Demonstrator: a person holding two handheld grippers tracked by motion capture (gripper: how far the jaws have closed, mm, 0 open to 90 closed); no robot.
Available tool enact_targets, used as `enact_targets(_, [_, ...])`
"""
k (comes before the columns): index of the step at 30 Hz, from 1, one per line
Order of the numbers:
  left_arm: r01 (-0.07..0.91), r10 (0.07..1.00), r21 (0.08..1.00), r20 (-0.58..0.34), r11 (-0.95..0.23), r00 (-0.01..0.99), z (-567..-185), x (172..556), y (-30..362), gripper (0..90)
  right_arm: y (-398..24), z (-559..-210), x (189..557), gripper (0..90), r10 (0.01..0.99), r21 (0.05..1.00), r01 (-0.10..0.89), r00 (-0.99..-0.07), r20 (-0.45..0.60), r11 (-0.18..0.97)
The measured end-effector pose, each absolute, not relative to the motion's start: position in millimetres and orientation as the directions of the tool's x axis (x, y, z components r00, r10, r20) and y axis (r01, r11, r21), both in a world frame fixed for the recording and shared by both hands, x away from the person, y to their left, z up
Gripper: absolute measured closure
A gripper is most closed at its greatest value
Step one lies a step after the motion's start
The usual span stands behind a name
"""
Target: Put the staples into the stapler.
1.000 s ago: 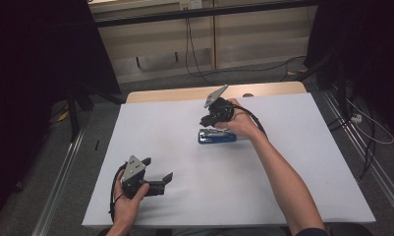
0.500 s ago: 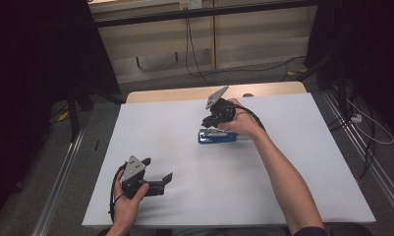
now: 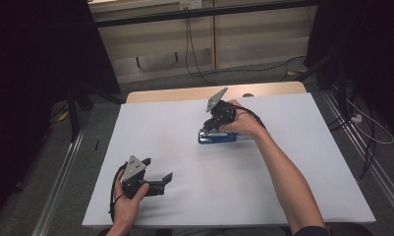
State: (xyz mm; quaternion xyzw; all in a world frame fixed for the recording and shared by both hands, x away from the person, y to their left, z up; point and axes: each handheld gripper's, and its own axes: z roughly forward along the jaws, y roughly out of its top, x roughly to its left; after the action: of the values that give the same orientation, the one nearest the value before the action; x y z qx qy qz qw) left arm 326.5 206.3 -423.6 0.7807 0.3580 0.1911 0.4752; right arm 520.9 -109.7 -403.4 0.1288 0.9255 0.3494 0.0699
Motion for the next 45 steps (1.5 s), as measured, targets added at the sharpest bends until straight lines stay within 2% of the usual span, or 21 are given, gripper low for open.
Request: enact_targets(45, [0.383, 0.737, 0.875, -0.044, -0.298, 0.675, -425.1, 326.8, 204.9, 4.4, -107.7, -410.8, 521.7, 79.5, 0.207, 0.644, 0.115, -0.976, -0.069, 0.756])
